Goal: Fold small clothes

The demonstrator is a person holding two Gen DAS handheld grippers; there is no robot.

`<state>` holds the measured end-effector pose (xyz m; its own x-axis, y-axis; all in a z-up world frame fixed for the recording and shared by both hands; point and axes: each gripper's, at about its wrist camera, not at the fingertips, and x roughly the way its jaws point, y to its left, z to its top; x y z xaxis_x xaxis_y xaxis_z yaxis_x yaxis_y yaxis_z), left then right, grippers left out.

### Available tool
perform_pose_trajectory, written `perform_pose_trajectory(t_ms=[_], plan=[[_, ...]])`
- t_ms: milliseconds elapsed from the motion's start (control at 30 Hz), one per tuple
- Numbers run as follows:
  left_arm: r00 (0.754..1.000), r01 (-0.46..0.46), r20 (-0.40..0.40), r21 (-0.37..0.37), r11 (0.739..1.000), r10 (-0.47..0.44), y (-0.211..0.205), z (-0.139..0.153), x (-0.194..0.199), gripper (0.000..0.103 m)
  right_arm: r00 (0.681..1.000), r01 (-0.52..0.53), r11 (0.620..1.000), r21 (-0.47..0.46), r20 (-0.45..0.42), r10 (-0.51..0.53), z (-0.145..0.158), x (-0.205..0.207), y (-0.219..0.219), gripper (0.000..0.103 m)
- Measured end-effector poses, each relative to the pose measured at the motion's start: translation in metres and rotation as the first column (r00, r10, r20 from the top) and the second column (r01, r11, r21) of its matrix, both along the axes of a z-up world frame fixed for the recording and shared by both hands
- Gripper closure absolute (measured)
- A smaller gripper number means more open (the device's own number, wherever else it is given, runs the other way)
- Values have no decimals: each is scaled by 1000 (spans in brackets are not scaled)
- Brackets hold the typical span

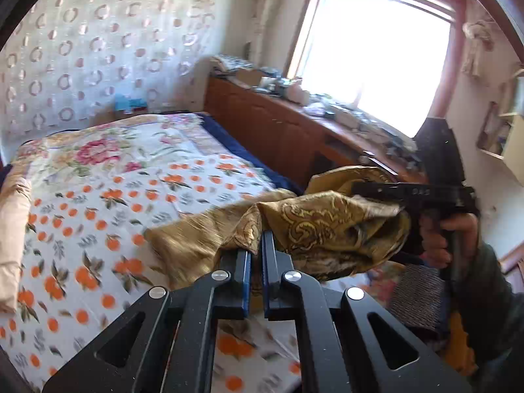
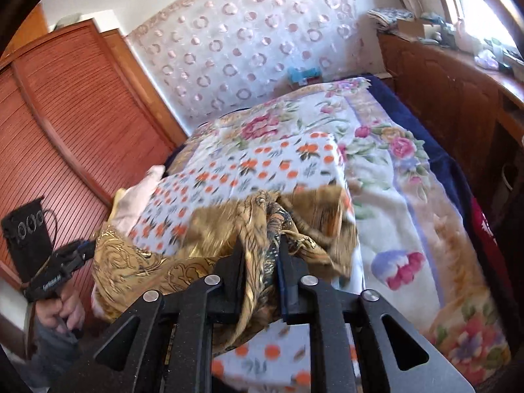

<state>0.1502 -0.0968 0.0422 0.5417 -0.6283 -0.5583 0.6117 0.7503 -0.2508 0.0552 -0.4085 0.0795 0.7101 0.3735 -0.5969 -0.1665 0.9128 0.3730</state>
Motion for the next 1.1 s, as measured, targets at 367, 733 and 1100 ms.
perform_pose_trajectory(t_ms=[367, 733, 1100], plan=[[993, -78, -80, 61, 995, 83, -7, -39, 56, 97, 996, 88, 983, -163, -7, -90, 7, 50, 8, 47], [979, -142, -123, 143, 979, 160, -9, -62, 89, 97, 987, 105, 979, -177, 141, -80, 26, 14, 14, 45], [966, -144, -196, 143, 979, 170, -4, -82, 113, 97, 993, -102, 895, -434, 14, 120, -91, -9, 79, 45]])
